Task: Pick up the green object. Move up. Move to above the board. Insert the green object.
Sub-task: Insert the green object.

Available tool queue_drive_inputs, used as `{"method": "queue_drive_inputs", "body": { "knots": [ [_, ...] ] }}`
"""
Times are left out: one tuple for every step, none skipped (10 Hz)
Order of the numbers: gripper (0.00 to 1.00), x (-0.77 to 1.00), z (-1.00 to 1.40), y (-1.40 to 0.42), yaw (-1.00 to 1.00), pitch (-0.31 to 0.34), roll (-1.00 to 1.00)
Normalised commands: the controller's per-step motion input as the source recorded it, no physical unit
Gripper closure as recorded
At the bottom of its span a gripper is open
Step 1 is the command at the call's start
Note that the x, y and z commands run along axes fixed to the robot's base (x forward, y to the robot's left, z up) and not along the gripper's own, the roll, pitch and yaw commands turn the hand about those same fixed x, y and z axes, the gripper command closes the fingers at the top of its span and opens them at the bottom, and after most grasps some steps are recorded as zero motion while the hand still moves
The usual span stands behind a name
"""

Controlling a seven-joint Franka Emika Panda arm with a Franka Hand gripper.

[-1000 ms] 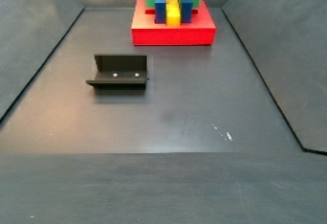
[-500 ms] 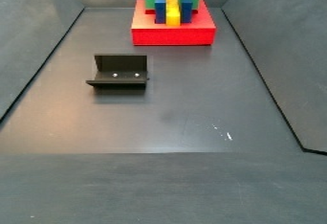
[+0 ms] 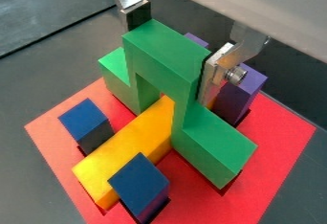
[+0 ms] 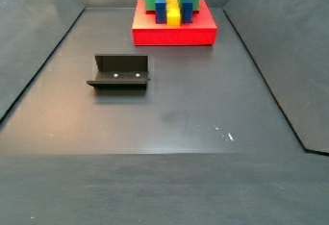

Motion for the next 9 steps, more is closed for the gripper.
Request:
{"method": "queue_drive_inputs", "body": {
  "knots": [
    [1.00,0.00,-0.14,0.00,-0.03,0.000,-0.12],
    [1.00,0.00,-0.14,0.00,-0.03,0.000,-0.10],
    [1.00,0.00,-0.13,0.00,-0.03,0.000,-0.08],
    [1.00,0.00,-0.17,0.00,-0.01,0.000,-0.04],
    [1.00,0.02,-0.22,0.00,0.00,0.000,-0.03],
    [1.00,0.06,-0.21,-0.01,-0.01,0.000,0.00],
    [1.00,0.07,-0.20,-0.04,-0.03,0.000,0.01],
    [1.00,0.07,-0.17,-0.09,-0.03,0.003,0.07],
    [1.00,0.07,-0.13,-0.13,-0.05,0.020,0.12]
  ]
}}
